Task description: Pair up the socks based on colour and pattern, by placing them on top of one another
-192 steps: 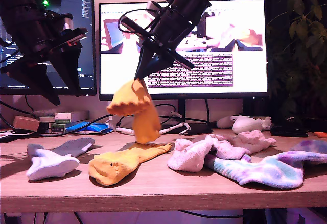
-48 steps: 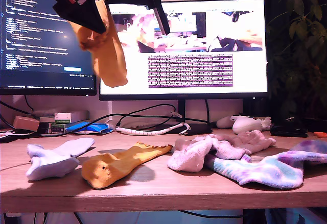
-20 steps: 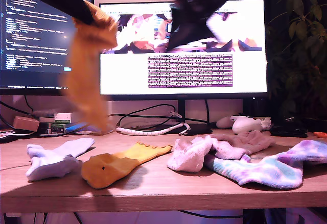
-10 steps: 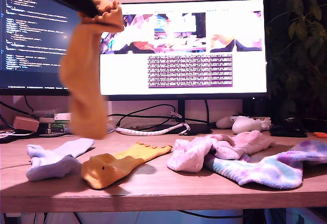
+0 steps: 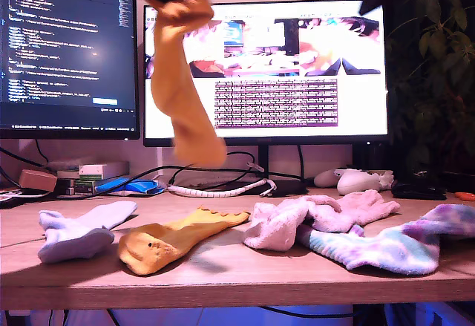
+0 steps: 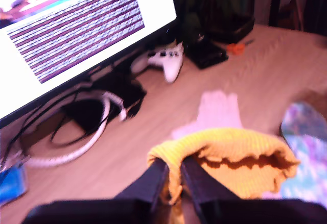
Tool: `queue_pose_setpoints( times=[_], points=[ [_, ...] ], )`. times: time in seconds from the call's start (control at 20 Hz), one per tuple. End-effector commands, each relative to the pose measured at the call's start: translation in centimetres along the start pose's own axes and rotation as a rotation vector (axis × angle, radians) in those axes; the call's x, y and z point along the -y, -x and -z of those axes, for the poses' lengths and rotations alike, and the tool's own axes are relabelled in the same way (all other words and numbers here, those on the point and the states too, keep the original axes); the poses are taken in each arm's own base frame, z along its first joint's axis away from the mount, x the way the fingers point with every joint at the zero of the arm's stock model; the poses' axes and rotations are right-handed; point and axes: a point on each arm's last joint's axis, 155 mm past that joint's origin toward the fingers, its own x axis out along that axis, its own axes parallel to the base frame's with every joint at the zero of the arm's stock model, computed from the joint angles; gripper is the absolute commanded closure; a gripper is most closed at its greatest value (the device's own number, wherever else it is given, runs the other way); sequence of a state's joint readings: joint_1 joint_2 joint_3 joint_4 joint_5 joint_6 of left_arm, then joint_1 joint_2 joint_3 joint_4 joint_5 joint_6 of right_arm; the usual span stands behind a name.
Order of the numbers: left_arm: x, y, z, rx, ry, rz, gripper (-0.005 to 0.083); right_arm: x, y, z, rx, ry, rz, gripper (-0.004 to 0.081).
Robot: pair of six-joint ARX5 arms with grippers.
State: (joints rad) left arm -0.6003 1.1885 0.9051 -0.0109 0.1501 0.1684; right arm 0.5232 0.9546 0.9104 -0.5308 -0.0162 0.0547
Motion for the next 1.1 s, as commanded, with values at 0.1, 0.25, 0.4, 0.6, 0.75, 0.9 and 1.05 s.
queue_pose_setpoints(
  times=[0.1, 0.25, 0.4, 0.6, 0.75, 0.9, 1.05],
  points=[
    [-1.1, -4.5, 0.8, 0.008, 0.012, -0.011, 0.0796, 0.3, -0.5, 4.2, -0.077, -0.053, 0.010, 0.0781],
    [-2.9, -6.6, 0.4, 0.029, 0.009, -0.041, 0.0796, 0.3, -0.1, 4.6, -0.086, -0.057, 0.010, 0.0781],
    [-4.6, -6.6, -0.7, 0.047, 0.014, -0.075, 0.0796, 0.3, -0.1, 4.6, -0.086, -0.061, 0.010, 0.0781],
    [-4.2, -6.6, 5.9, -0.190, 0.098, -0.016, 0.0796, 0.3, -0.1, 4.5, -0.083, -0.080, 0.010, 0.0781],
    [-1.8, -6.5, 11.3, -0.372, 0.186, 0.102, 0.0796, 0.3, -0.2, 4.0, -0.061, -0.080, 0.007, 0.0781],
    [0.8, -5.3, 14.3, -0.499, 0.253, 0.209, 0.0796, 0.3, -0.2, 3.6, -0.049, -0.080, 0.006, 0.0781],
    [2.5, -4.1, 15.2, -0.562, 0.318, 0.280, 0.0796, 0.3, -0.2, 3.6, -0.047, -0.080, 0.006, 0.0781]
  ],
)
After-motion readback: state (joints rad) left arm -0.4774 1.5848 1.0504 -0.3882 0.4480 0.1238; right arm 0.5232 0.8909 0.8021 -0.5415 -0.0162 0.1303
